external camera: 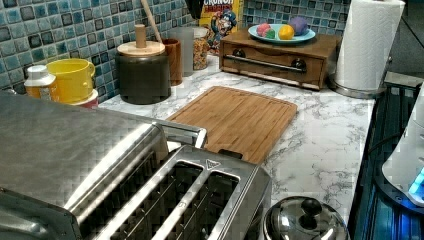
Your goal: Close the oven.
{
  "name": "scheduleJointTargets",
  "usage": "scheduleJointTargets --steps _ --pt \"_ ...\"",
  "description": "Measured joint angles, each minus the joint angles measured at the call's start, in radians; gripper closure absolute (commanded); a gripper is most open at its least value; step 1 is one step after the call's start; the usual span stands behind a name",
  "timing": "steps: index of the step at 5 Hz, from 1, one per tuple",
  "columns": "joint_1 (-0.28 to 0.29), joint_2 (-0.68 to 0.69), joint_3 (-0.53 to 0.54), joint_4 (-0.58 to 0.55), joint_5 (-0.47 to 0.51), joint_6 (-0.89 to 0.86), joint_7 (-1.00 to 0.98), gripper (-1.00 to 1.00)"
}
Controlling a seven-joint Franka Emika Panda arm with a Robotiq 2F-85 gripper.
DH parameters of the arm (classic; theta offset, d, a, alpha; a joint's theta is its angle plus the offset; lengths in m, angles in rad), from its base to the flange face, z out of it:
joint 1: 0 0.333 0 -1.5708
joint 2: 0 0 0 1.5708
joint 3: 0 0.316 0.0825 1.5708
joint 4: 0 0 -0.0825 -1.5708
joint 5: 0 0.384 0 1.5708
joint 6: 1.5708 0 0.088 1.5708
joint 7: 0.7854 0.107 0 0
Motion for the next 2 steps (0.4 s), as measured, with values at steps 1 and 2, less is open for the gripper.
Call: scheduleJointTargets --steps 1,2 --pt "0.0 0.004 -0.001 -0.001 -0.012 0.014 0.0 1.0" --pt "0.002 0.008 -0.004 -0.003 -0.01 0.014 0.0 1.0"
